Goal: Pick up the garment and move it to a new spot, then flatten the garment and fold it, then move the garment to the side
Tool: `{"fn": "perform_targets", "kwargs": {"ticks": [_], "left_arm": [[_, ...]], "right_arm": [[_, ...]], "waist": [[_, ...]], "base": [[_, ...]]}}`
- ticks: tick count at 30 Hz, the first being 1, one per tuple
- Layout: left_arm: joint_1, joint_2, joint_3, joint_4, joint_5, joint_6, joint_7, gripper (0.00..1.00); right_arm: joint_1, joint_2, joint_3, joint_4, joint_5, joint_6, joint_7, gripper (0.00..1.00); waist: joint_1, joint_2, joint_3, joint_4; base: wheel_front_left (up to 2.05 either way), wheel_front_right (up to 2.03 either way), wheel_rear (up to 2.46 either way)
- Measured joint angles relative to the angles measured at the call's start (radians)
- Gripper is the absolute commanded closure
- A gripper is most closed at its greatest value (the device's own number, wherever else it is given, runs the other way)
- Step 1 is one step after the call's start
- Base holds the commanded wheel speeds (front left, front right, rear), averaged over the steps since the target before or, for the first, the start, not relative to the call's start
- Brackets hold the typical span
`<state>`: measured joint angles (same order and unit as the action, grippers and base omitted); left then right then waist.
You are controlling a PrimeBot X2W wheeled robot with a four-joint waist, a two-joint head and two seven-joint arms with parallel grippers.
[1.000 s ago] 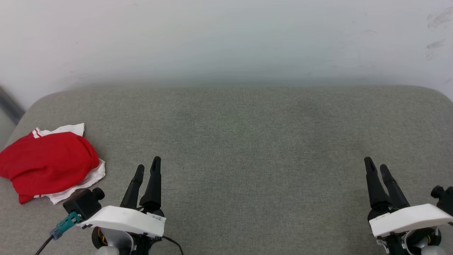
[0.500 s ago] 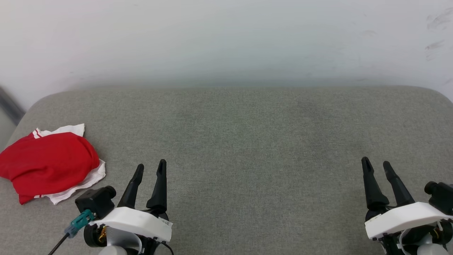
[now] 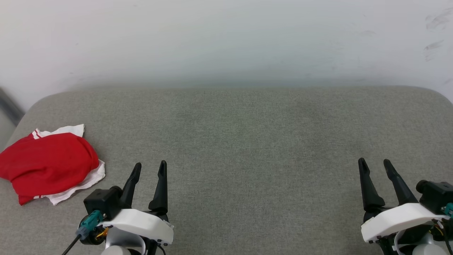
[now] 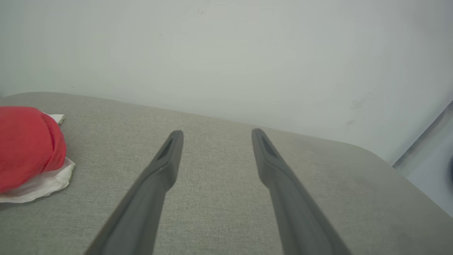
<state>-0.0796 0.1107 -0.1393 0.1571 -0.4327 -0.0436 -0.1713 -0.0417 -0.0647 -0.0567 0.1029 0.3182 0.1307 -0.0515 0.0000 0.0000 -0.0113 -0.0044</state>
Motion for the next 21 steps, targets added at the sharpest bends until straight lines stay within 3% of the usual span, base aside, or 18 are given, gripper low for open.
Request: {"fn": "perform_targets", "kwargs": {"ticks": [21], "left_arm": [[-0.005,0.000,-0.019,0.026,0.174,0.035,-0.043,0.00]], "right_arm": [[0.005,0.008,-0.012,-0.018,-0.184,0.000,0.004,0.00]], "waist": [[0.0000,0.0000,-0.002,-0.005]], "base": [[0.00,0.00,0.00]]}}
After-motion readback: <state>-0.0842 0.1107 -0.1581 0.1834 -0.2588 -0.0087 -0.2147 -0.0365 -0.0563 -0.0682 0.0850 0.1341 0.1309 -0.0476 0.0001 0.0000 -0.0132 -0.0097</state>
